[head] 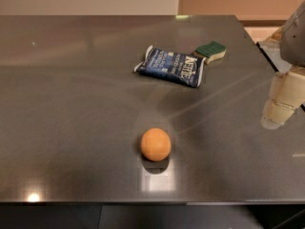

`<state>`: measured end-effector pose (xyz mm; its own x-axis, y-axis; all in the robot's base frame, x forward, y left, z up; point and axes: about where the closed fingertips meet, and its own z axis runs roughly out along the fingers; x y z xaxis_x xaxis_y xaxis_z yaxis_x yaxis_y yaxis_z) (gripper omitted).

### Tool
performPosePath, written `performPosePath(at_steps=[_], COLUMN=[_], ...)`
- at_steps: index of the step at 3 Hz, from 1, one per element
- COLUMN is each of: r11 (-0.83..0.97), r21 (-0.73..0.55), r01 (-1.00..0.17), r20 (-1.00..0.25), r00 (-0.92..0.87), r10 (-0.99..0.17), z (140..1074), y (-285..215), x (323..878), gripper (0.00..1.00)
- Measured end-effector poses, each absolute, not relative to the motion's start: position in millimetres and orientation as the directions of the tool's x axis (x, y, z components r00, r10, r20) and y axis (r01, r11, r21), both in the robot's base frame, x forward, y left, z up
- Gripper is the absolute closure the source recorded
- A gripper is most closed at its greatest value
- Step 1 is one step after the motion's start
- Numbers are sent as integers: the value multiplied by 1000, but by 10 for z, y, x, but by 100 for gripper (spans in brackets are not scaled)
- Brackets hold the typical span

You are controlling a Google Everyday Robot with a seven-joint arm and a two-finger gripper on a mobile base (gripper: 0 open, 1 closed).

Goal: Move blue chip bag near orange

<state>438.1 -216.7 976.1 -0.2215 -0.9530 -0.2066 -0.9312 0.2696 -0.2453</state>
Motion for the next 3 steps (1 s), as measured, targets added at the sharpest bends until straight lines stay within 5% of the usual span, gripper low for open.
performPosePath(at_steps=[3], r11=[241], r21=[-282], r01=[-929], r20=[-258], r00=[-168], r10=[-951], z=[9763], y=[-1968], x=[4827], gripper=[0])
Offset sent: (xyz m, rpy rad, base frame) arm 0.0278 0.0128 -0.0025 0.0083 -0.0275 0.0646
